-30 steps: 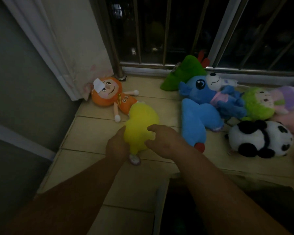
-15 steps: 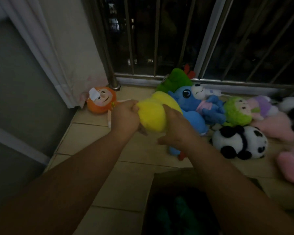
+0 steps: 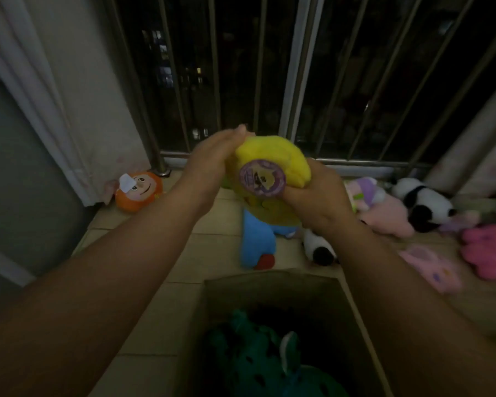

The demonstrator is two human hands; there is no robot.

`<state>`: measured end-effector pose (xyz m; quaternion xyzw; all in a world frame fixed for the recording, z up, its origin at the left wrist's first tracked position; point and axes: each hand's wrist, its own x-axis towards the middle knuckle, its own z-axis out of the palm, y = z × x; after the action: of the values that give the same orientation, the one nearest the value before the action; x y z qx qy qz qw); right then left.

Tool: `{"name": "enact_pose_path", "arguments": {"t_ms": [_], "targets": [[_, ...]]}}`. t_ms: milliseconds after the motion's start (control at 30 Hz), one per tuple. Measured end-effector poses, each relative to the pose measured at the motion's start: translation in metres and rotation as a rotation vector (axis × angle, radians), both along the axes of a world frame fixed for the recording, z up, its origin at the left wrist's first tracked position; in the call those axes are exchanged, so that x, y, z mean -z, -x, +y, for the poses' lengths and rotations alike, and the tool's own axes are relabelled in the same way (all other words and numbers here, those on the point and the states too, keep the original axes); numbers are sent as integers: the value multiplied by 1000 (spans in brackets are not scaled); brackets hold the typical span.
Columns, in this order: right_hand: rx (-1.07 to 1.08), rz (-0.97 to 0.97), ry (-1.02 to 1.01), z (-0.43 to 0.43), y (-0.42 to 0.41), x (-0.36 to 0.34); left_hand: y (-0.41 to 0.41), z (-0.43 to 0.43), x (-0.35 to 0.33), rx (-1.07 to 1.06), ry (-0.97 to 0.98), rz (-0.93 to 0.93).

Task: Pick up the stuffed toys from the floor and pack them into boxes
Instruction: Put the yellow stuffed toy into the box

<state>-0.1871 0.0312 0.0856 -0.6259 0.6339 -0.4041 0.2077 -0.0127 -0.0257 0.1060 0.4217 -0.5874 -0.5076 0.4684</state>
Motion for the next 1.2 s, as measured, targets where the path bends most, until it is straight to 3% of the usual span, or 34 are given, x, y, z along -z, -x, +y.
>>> {"name": "enact_pose_path", "arguments": {"t_ms": [167, 433, 533, 700, 767, 833, 1000, 1200], "targets": [[-103, -201, -138, 30, 32, -29, 30, 23, -20, 130, -52, 81], [-231, -140, -491, 62, 81, -18, 46, 51, -3, 449, -151, -225], [-304, -3, -590, 73, 82, -3, 44, 51, 6, 583, -163, -585], [-330, 205, -674, 76, 57, 31, 43, 49, 31, 773, 29, -1567], [-390, 344, -674, 73, 44, 43, 44, 52, 45, 813, 115, -1841], [-410, 422, -658, 68, 35, 50, 45, 54, 48, 811, 185, -1891], [-437, 547, -697, 63, 25, 57, 50, 63, 38, 847, 91, -1608], [-528, 800, -691, 72, 13, 68, 51, 87, 85, 789, 218, -1774]]}}
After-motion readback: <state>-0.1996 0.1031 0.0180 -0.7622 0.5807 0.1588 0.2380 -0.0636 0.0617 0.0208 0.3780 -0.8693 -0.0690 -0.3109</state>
